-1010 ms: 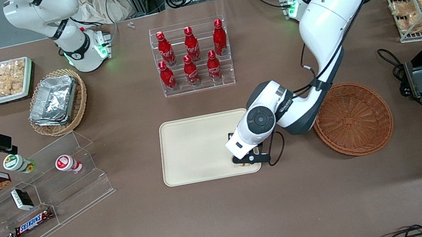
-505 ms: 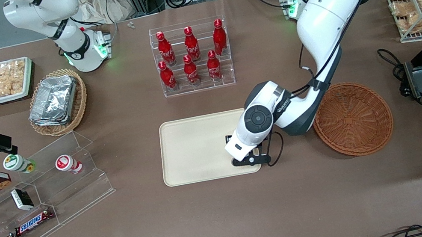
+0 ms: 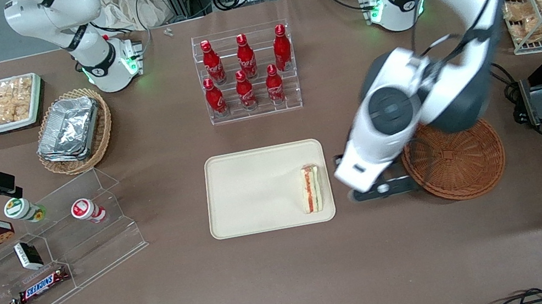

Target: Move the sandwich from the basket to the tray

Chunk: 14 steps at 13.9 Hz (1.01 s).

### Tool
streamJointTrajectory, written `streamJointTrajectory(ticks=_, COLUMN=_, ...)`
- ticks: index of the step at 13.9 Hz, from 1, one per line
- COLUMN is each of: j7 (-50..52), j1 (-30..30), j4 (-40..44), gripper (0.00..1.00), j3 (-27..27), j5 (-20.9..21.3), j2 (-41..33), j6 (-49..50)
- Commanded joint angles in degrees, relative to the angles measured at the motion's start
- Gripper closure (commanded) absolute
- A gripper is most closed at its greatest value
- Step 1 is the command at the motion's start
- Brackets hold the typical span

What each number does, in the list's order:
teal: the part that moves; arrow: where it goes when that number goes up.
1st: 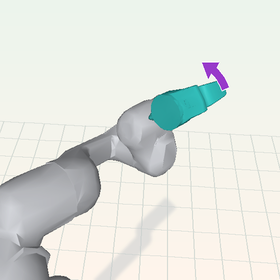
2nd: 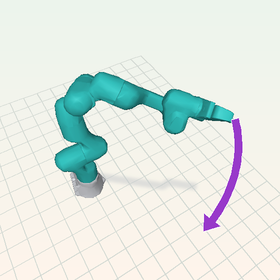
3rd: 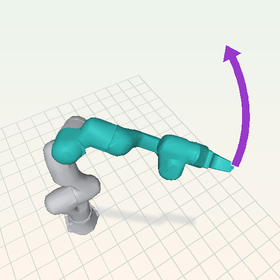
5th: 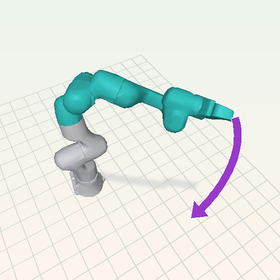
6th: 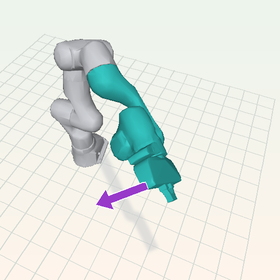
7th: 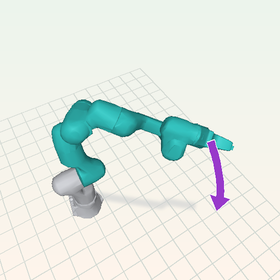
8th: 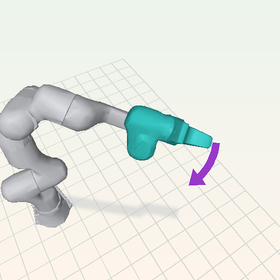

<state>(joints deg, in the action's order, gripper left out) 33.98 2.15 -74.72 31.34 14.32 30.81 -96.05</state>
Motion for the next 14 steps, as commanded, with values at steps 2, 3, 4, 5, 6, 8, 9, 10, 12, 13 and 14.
streamJointTrajectory(ticks=2, j7=-19.2, j1=-7.4, j4=-3.5, gripper=0.0, j3=-3.7, j5=-6.1, j2=-7.9, j6=7.4)
streamJointTrajectory(ticks=3, j7=-23.3, j1=-7.1, j4=-3.7, gripper=0.0, j3=-7.7, j5=-7.6, j2=-9.5, j6=8.2)
streamJointTrajectory(ticks=4, j7=-27.3, j1=-7.1, j4=-5.2, gripper=0.0, j3=-10.1, j5=-9.6, j2=-11.4, j6=8.1)
streamJointTrajectory(ticks=5, j7=-31.0, j1=-7.0, j4=-6.8, gripper=0.0, j3=-13.0, j5=-10.0, j2=-13.3, j6=7.9)
streamJointTrajectory(ticks=6, j7=-34.6, j1=-6.8, j4=-8.9, gripper=0.0, j3=-15.5, j5=-10.0, j2=-15.2, j6=7.7)
streamJointTrajectory(ticks=8, j7=-38.4, j1=-6.7, j4=-14.8, gripper=0.0, j3=-18.7, j5=-9.9, j2=-18.8, j6=4.0)
streamJointTrajectory(ticks=9, j7=-38.7, j1=-6.8, j4=-18.5, gripper=0.0, j3=-19.2, j5=-9.8, j2=-20.8, j6=1.1)
streamJointTrajectory(ticks=10, j7=-38.9, j1=-6.8, j4=-22.3, gripper=0.0, j3=-19.5, j5=-9.7, j2=-23.1, j6=-2.8)
streamJointTrajectory(ticks=12, j7=-39.0, j1=-7.1, j4=-25.9, gripper=0.0, j3=-20.4, j5=-9.7, j2=-25.0, j6=-6.5)
streamJointTrajectory(ticks=13, j7=-39.1, j1=-7.2, j4=-25.0, gripper=0.0, j3=-20.4, j5=-9.7, j2=-24.6, j6=-5.6)
streamJointTrajectory(ticks=14, j7=-40.1, j1=-7.2, j4=-24.2, gripper=0.0, j3=-20.3, j5=-9.2, j2=-24.1, j6=-4.9)
